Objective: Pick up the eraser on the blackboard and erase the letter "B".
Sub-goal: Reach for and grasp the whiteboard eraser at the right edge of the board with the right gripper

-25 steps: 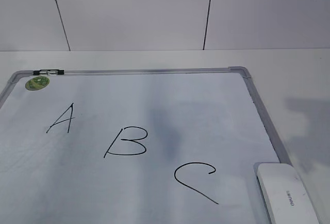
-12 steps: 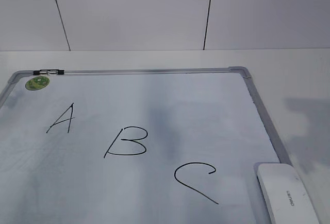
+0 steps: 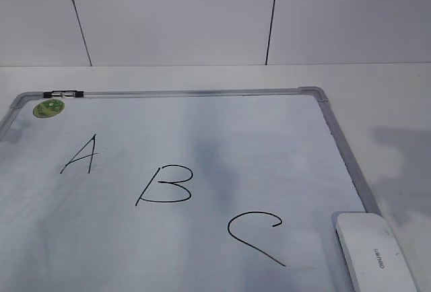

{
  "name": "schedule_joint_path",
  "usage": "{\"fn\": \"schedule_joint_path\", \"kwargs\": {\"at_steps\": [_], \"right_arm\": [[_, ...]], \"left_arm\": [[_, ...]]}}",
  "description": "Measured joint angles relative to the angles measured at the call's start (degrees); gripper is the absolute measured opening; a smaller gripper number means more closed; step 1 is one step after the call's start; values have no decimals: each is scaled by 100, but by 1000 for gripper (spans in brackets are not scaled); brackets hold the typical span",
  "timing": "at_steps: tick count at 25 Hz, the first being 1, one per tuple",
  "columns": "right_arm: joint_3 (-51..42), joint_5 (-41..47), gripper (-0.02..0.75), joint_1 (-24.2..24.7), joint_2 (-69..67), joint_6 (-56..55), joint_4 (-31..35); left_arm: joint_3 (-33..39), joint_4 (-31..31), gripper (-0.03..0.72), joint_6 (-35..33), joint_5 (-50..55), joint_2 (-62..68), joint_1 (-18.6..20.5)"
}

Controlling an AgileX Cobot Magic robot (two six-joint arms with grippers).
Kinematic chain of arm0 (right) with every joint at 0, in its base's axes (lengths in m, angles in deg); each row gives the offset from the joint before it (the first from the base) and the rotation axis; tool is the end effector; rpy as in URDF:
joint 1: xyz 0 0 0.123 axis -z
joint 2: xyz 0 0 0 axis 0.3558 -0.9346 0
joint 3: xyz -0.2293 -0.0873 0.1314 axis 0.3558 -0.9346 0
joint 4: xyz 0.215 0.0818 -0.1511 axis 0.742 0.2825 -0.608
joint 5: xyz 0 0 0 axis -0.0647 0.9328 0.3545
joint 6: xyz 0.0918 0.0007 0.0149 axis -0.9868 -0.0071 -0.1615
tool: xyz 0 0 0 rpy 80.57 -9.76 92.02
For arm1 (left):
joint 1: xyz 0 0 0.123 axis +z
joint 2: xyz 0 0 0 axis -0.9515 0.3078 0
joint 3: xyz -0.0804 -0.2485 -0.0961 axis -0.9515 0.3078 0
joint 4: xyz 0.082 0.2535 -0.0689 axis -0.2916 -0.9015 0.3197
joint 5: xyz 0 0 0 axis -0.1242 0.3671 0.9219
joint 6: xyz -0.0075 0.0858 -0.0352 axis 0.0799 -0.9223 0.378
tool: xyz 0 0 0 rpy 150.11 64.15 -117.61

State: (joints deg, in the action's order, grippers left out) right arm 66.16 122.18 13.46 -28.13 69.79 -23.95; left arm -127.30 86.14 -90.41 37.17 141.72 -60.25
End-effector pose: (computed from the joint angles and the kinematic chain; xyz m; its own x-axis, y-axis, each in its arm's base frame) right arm 0.1481 0.0231 0.2893 -0.9485 0.0495 -0.3128 0.0206 0.9952 0.0952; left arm 0.3783 0.0657 0.1351 -0.9991 0.0409 -0.0080 0.0417 0.9887 -0.1437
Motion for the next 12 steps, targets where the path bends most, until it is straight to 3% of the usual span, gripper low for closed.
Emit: {"fn": "schedule_joint_path", "kwargs": {"at_steps": [12], "right_arm": [[0,0,566,0,0,-22,38]], "left_arm": [[0,65,274,-35,-46,85,0]]}}
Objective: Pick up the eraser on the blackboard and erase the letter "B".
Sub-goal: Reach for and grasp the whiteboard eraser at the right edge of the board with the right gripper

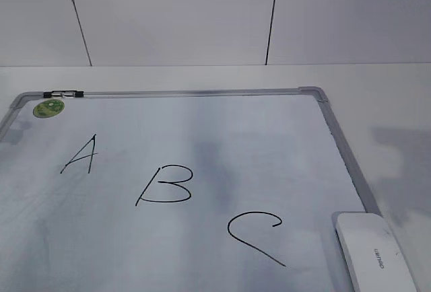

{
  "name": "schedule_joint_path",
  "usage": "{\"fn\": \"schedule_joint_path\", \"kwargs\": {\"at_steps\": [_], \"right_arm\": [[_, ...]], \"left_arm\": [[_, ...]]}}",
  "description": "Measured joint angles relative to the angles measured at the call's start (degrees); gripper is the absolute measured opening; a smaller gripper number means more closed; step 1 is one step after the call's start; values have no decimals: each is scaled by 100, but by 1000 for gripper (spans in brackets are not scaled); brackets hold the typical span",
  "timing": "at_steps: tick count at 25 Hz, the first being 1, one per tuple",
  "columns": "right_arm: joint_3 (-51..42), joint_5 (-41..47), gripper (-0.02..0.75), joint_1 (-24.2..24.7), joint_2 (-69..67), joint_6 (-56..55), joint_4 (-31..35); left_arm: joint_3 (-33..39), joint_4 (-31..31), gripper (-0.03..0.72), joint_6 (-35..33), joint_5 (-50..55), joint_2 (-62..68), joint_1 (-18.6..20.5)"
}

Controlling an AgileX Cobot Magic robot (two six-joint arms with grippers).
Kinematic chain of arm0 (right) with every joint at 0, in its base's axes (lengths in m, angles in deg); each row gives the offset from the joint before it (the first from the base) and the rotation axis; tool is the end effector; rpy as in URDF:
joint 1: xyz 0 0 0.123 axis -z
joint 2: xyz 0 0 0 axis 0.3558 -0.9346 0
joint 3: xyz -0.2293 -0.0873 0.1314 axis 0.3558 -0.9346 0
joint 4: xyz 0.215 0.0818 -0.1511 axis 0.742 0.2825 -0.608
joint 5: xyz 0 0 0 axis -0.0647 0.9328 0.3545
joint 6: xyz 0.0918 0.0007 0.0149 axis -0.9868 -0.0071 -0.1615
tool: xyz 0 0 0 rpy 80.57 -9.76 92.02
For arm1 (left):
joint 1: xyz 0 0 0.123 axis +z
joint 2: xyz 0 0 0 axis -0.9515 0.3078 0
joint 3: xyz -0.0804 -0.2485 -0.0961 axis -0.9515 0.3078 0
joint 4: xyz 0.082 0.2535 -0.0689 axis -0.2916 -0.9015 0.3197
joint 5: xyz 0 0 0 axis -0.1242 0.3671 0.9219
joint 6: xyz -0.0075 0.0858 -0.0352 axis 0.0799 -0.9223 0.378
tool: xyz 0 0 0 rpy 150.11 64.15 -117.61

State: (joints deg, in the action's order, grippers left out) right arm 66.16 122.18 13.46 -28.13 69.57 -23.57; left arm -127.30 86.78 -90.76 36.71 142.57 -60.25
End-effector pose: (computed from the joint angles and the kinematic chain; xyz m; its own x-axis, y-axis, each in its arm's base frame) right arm 0.1481 0.0237 0.2893 -0.9487 0.0553 -0.3112 0.0242 0.9944 0.1029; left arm 0.3794 0.0652 0.1295 -0.9992 0.0396 -0.0043 0.0398 0.9873 -0.1535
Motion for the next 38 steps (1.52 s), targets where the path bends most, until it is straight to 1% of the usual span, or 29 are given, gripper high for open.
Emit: {"fn": "schedule_joint_path", "kwargs": {"at_steps": [7,15,19,25,32,38], "right_arm": [[0,0,566,0,0,-36,79],[0,0,566,0,0,-39,127],[0,0,566,0,-39,-213,165],[0,0,566,0,-372,-292,430],[-26,-251,566,0,-604,-492,550],[-572,-424,566,0,-604,-519,582]], "left_arm": [[-22,9,268,0,0,26,0],[-22,70,164,0,24,30,0],[-22,70,129,0,35,30,0],[-34,60,52,0,35,30,0],[-34,71,43,11,35,30,0],[-34,71,43,20,35,30,0]]}}
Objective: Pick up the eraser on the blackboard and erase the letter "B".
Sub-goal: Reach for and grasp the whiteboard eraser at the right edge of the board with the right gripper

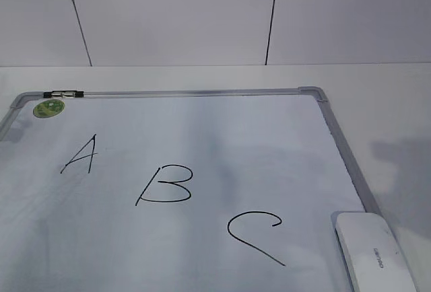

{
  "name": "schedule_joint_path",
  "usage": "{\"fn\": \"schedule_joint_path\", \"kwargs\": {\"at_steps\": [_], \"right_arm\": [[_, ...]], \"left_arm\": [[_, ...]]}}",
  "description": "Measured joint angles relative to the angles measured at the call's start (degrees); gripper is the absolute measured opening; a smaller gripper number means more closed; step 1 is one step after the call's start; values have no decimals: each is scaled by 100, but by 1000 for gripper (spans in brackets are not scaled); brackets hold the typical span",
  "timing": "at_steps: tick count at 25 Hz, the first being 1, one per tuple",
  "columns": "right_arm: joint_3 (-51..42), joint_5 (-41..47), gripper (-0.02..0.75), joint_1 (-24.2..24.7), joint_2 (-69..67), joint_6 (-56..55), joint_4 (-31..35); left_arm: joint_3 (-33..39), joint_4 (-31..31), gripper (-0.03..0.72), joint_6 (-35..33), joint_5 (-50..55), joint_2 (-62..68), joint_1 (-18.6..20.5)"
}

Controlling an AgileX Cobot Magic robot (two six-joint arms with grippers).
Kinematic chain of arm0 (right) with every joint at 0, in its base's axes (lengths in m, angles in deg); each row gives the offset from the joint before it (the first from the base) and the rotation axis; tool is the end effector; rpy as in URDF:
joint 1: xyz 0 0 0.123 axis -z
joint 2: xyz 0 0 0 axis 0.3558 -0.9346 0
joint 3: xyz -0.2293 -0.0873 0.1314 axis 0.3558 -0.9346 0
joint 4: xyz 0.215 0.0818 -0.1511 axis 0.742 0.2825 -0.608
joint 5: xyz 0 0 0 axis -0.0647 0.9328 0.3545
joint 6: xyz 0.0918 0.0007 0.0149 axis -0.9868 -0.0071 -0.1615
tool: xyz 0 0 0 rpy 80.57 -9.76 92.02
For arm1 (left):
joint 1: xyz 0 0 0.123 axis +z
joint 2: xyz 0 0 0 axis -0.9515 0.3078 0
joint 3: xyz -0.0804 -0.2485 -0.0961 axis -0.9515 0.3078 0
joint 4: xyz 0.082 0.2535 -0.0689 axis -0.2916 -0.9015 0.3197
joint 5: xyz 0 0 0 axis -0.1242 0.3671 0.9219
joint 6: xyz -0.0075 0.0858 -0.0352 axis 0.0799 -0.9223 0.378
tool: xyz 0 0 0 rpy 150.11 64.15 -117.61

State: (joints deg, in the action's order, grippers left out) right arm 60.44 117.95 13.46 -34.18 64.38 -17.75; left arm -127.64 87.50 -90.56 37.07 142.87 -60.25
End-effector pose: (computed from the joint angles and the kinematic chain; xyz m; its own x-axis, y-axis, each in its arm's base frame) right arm 0.1594 0.0338 0.2456 -0.9723 0.1799 -0.1494 0.1498 0.9697 0.1929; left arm 0.3805 0.0643 0.1291 -0.9995 0.0301 -0.0010 0.0298 0.9858 -0.1654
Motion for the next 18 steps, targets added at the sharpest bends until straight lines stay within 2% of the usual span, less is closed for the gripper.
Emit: {"fn": "schedule_joint_path", "kwargs": {"at_steps": [12,14,18], "right_arm": [[-42,-521,566,-23,-507,180,68],[-42,-650,566,-187,-700,186,68],[-42,-942,566,-808,-1014,-104,-34]], "left_arm": [[0,0,43,0,11,0,0],[0,0,43,0,11,0,0],[-11,0,43,0,21,0,0]]}}
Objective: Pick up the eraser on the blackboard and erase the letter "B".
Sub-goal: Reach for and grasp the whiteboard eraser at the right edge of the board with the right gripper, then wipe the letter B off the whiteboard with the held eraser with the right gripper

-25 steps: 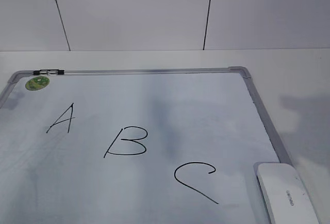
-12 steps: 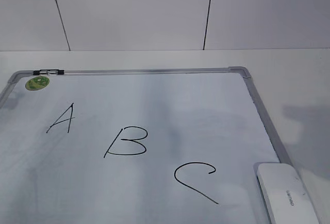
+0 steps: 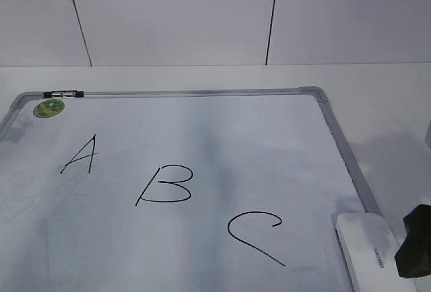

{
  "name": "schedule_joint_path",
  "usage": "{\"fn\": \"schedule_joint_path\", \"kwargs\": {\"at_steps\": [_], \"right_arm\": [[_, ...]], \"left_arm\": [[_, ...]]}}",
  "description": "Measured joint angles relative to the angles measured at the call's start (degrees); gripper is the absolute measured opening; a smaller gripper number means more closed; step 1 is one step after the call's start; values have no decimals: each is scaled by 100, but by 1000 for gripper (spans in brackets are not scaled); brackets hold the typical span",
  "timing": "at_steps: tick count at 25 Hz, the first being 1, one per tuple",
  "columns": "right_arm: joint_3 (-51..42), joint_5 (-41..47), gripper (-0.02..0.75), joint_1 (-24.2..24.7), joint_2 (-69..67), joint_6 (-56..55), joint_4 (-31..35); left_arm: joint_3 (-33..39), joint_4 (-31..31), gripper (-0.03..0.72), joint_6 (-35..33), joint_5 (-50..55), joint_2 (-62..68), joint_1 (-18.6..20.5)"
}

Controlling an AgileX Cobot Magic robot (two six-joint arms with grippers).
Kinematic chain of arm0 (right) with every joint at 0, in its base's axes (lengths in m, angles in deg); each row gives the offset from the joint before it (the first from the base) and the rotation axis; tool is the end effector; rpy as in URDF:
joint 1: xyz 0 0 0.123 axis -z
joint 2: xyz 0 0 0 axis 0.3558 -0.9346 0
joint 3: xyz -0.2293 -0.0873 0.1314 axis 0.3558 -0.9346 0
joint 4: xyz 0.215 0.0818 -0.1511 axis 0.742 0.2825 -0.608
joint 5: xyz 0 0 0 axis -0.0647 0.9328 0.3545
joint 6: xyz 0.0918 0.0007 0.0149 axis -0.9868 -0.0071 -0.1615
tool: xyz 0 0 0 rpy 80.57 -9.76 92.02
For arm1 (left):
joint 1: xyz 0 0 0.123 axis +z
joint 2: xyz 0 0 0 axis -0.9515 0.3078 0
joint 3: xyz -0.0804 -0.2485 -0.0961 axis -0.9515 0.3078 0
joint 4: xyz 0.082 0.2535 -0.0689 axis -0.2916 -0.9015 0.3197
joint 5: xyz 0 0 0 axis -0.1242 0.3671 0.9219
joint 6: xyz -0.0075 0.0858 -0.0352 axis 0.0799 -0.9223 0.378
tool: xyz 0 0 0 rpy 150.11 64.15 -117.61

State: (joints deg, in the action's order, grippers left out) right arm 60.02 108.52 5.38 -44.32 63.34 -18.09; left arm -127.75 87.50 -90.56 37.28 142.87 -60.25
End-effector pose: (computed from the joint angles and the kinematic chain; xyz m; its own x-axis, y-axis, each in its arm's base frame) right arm 0.1852 0.0632 0.2145 -0.9884 0.0784 -0.1299 0.0547 0.9826 0.1773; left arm 0.3806 0.0643 0.1295 -0.9995 0.0307 0.0005 0.0301 0.9856 -0.1662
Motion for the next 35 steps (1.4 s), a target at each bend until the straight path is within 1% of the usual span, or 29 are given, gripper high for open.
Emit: {"fn": "schedule_joint_path", "kwargs": {"at_steps": [2,4,8,14,25,30,35], "right_arm": [[56,-51,566,-278,-226,-220,-201],[169,-87,566,-442,-470,-353,-383],[459,-231,566,-594,-1016,-415,-431],[556,-312,566,-610,-1437,-415,-431],[570,-541,567,-610,-1485,-396,-410],[667,-690,600,-610,-1496,-383,-410],[667,-690,608,-610,-1767,-371,-421]], "left_arm": [[0,0,43,0,0,0,0],[0,0,43,0,0,0,0],[0,0,43,0,0,0,0],[0,0,43,0,0,0,0],[0,0,43,0,9,0,0],[0,0,43,0,9,0,0],[0,0,43,0,9,0,0]]}}
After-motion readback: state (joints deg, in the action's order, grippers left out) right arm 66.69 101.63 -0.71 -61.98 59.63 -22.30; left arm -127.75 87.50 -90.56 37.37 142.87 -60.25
